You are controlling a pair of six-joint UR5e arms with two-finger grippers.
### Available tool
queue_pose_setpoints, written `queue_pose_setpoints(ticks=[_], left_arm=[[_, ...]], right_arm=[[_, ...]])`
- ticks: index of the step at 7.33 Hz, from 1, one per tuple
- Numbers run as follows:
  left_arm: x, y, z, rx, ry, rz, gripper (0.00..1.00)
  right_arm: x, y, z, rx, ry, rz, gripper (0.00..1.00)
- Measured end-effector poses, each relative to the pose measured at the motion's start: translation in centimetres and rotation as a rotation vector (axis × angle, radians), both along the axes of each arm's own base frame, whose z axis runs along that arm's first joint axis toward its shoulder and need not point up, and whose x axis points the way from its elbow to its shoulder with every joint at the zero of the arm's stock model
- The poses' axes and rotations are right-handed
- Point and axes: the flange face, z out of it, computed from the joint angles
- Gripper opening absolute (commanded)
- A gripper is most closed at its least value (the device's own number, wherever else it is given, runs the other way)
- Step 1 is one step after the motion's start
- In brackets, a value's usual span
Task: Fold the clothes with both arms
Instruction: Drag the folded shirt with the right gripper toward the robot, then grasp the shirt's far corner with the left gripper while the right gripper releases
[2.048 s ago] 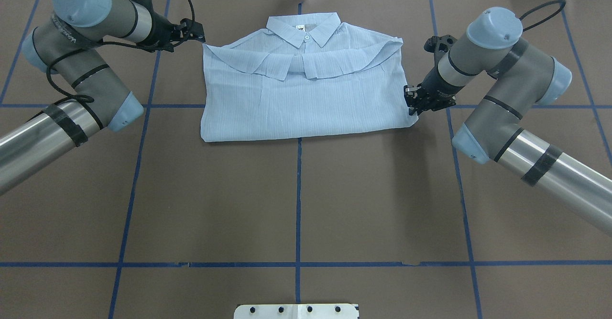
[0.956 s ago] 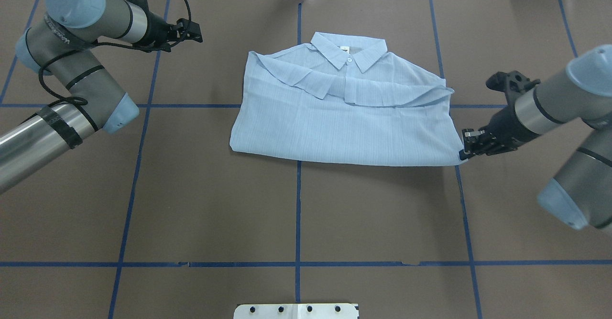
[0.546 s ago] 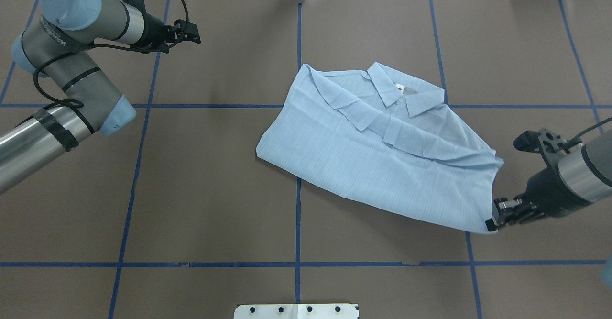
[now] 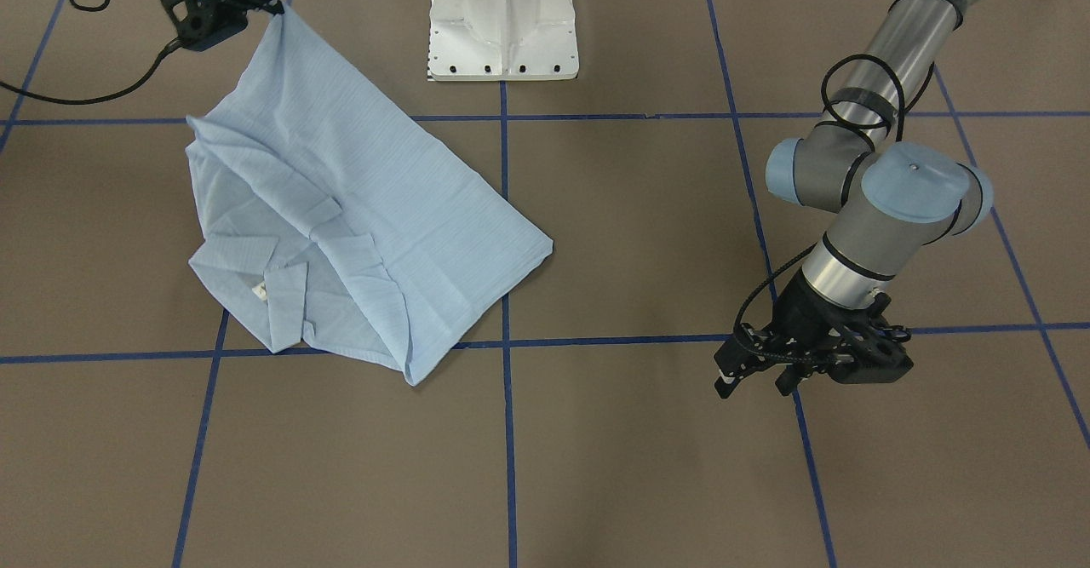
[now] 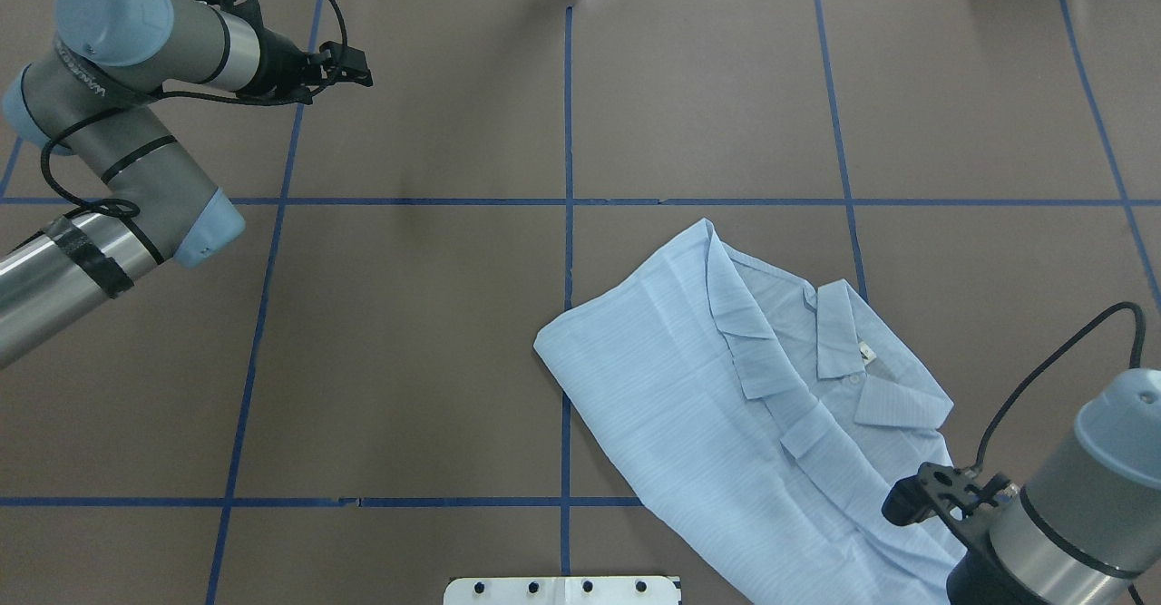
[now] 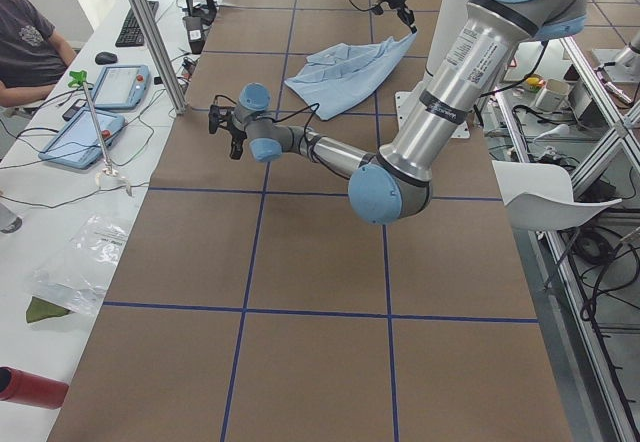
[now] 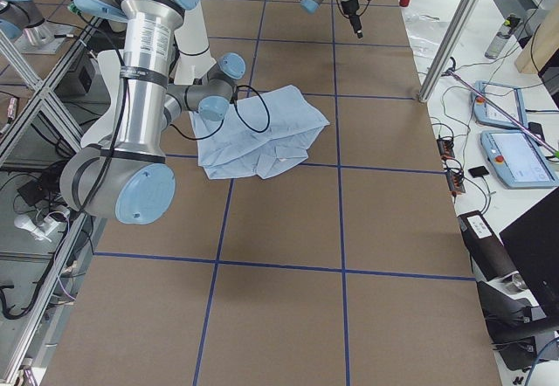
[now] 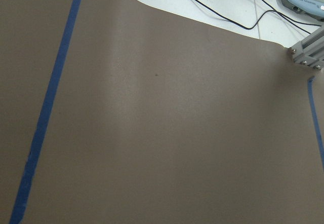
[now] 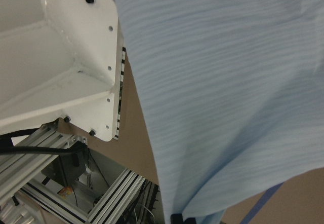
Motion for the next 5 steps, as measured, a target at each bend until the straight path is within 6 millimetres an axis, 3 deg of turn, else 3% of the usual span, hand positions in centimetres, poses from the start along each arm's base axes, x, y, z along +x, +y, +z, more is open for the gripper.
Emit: queue_pose_setpoints(ticks=[2, 3, 5], left_arm=[[-0.2, 0.4, 0.6, -0.004, -0.003, 0.003, 1.00], [-0.1, 0.5, 0.8, -0.005, -0.003, 0.005, 1.00], [0.5, 1.2, 0.1, -0.018, 0.020, 0.009, 1.00]], right_arm=[[-0.6, 1.2, -0.7, -0.006, -0.006, -0.030, 1.00], [-0.7, 0.5, -1.1, -0.003, -0.019, -0.012, 1.00], [0.0, -2.9, -2.6, 0.011, -0.058, 0.088, 1.00]])
